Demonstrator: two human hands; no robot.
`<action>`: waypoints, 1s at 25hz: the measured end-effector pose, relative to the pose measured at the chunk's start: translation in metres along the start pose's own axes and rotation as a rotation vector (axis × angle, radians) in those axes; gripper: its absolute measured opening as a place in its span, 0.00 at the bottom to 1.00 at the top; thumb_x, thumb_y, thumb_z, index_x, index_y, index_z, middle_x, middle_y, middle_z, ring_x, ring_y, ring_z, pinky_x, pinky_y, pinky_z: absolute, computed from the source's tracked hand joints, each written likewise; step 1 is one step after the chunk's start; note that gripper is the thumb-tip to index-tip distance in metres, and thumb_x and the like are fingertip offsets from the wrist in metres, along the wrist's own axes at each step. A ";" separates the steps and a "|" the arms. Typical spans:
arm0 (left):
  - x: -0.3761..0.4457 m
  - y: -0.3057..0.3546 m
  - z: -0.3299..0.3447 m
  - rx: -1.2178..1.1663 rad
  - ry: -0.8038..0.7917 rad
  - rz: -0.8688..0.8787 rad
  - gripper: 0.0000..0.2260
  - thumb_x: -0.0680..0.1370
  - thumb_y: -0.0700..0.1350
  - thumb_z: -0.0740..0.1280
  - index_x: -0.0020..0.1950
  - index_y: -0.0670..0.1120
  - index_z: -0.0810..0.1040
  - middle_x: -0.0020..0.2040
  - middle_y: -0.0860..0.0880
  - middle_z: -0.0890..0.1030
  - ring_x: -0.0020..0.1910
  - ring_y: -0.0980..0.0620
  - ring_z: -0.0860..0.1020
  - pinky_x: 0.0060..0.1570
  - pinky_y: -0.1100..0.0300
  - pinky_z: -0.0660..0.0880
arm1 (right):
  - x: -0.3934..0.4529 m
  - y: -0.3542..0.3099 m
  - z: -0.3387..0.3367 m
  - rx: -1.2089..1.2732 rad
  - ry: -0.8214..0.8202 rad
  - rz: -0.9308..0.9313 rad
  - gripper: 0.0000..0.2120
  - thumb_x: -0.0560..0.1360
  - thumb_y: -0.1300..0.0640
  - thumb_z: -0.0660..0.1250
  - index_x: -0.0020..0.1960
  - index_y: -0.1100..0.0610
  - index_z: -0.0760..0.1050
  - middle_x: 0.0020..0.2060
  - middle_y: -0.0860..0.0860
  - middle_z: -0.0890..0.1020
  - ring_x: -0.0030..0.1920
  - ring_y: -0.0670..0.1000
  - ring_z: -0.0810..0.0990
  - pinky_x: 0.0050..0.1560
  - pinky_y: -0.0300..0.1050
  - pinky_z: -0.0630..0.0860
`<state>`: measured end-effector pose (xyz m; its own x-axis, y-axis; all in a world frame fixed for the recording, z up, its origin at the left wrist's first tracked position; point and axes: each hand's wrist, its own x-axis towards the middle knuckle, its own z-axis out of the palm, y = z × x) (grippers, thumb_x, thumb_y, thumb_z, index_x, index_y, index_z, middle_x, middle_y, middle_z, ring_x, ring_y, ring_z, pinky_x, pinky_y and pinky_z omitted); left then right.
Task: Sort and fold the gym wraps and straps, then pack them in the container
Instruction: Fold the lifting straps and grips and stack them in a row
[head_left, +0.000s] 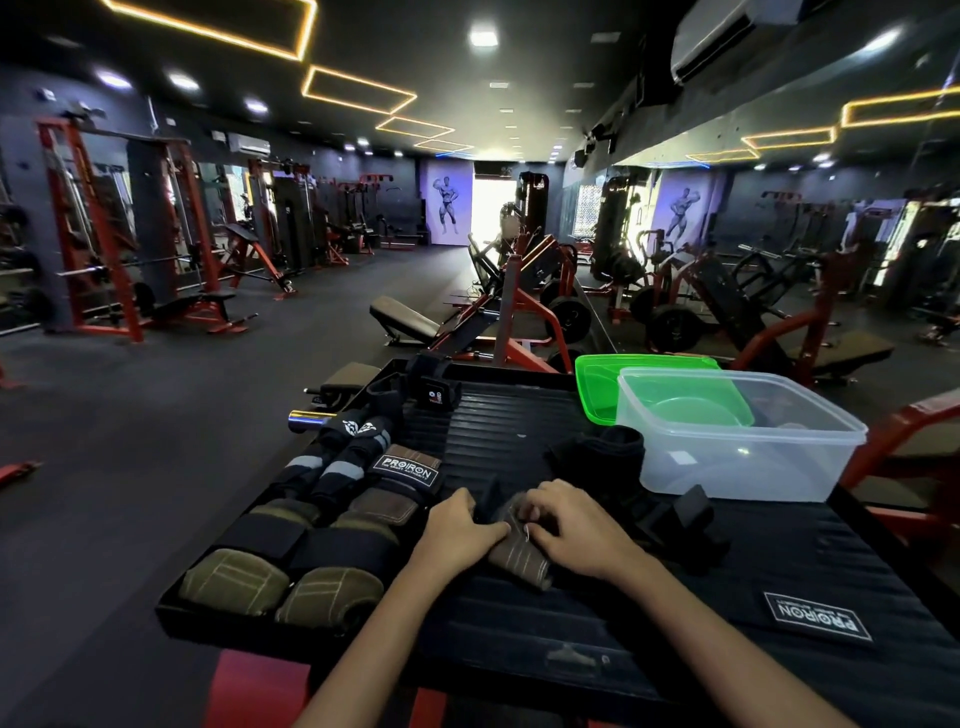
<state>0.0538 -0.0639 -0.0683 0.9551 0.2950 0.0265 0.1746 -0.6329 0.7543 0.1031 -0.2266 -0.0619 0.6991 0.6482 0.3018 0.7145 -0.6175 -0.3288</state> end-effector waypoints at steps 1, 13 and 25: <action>0.001 -0.001 0.000 -0.019 -0.013 -0.006 0.17 0.71 0.49 0.73 0.39 0.47 0.64 0.38 0.53 0.71 0.37 0.56 0.69 0.39 0.62 0.63 | 0.001 0.001 0.002 -0.010 -0.010 -0.023 0.03 0.72 0.57 0.66 0.46 0.53 0.75 0.41 0.48 0.77 0.47 0.49 0.74 0.49 0.41 0.70; 0.000 -0.001 0.008 0.020 0.078 0.246 0.20 0.71 0.40 0.72 0.53 0.50 0.64 0.48 0.52 0.70 0.50 0.53 0.71 0.53 0.58 0.71 | 0.003 0.006 -0.008 0.213 0.003 0.154 0.06 0.69 0.59 0.72 0.46 0.58 0.79 0.36 0.45 0.75 0.40 0.47 0.74 0.42 0.38 0.69; 0.000 0.006 0.022 0.026 0.125 0.112 0.16 0.72 0.36 0.68 0.53 0.49 0.66 0.54 0.50 0.68 0.55 0.49 0.72 0.55 0.57 0.69 | -0.083 0.038 -0.063 0.017 -0.467 0.431 0.26 0.64 0.48 0.77 0.55 0.51 0.68 0.52 0.48 0.74 0.55 0.50 0.75 0.54 0.42 0.72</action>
<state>0.0601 -0.0834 -0.0778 0.9322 0.3073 0.1915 0.0766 -0.6842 0.7252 0.0741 -0.3320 -0.0428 0.8360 0.4711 -0.2816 0.3680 -0.8618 -0.3492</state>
